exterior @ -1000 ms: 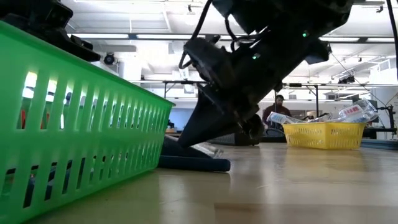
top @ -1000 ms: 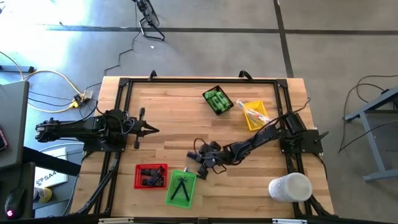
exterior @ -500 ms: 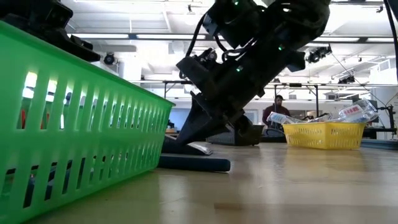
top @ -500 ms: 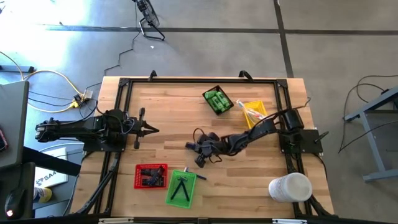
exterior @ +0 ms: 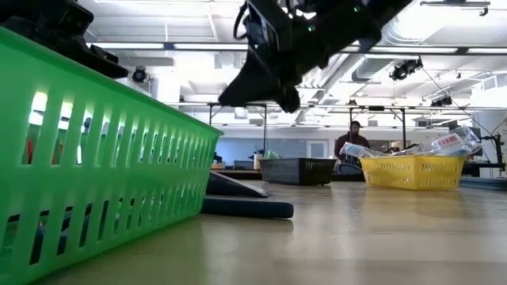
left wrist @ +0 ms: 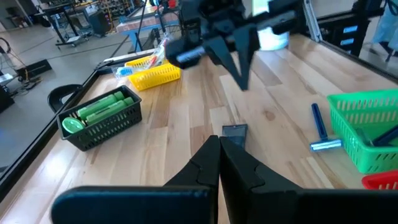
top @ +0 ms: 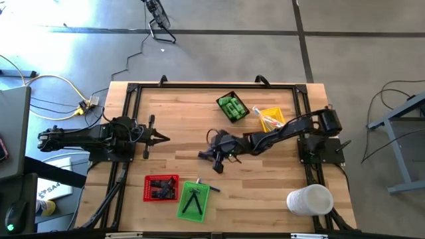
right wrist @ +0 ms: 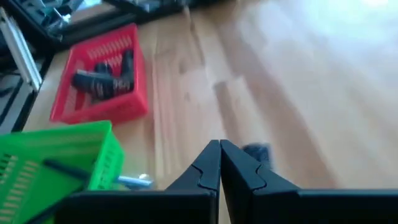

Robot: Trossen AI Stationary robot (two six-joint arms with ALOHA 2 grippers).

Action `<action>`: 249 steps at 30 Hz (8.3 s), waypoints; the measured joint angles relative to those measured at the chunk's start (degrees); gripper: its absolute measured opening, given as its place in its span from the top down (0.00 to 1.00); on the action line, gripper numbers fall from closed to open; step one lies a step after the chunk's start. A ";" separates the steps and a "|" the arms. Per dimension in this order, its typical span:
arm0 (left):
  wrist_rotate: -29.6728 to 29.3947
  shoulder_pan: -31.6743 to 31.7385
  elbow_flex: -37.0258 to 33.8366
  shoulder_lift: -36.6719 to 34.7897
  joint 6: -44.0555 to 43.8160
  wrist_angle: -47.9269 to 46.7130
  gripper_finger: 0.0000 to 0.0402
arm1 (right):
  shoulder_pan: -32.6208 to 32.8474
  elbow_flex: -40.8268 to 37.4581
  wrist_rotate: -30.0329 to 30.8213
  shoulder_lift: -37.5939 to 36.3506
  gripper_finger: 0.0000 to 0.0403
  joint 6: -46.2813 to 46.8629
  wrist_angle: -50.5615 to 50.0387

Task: Pick & Place Travel size toiletries
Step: Put the razor into the green bin

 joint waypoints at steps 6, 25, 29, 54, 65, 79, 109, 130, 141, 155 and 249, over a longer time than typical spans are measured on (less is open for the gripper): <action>0.01 0.00 0.00 -0.01 -4.95 0.31 0.99 | -3.42 -0.09 -0.11 -0.85 0.99 -5.79 -1.38; -0.05 0.00 0.00 0.00 -16.09 0.12 0.99 | -9.23 0.00 -4.32 -1.18 0.99 -2.69 -1.48; -0.05 0.00 0.00 0.00 -16.09 0.09 0.99 | -10.41 0.00 4.33 -1.18 0.99 2.88 -1.50; -2.29 0.00 0.00 0.17 -17.60 -0.52 0.99 | -9.92 0.00 9.42 -0.69 0.99 8.16 0.05; -4.82 0.00 0.00 0.26 -17.60 -3.38 0.99 | -7.18 -0.02 15.48 -0.67 0.99 4.88 -2.93; -4.90 0.00 0.00 0.26 -17.08 -3.36 0.99 | -12.22 -0.02 8.82 -0.67 0.99 2.90 9.82; -4.92 0.00 0.00 0.24 -16.05 -2.92 0.99 | -11.48 -0.02 -9.74 -0.67 0.99 -16.38 4.45; -5.16 0.02 0.00 0.24 -14.13 -2.90 0.99 | -2.29 3.07 -4.34 -0.93 0.99 -7.19 -4.04; -5.12 0.01 0.00 0.24 -14.52 -2.90 0.99 | 8.38 15.61 9.29 -1.05 0.99 1.32 -22.03; -4.92 0.01 0.00 0.24 -14.56 -3.02 0.99 | 16.52 15.17 9.14 -0.83 0.99 9.58 -27.27; -4.95 0.00 0.00 0.20 -13.03 2.10 0.99 | 16.10 15.21 25.99 7.65 0.94 7.48 -28.01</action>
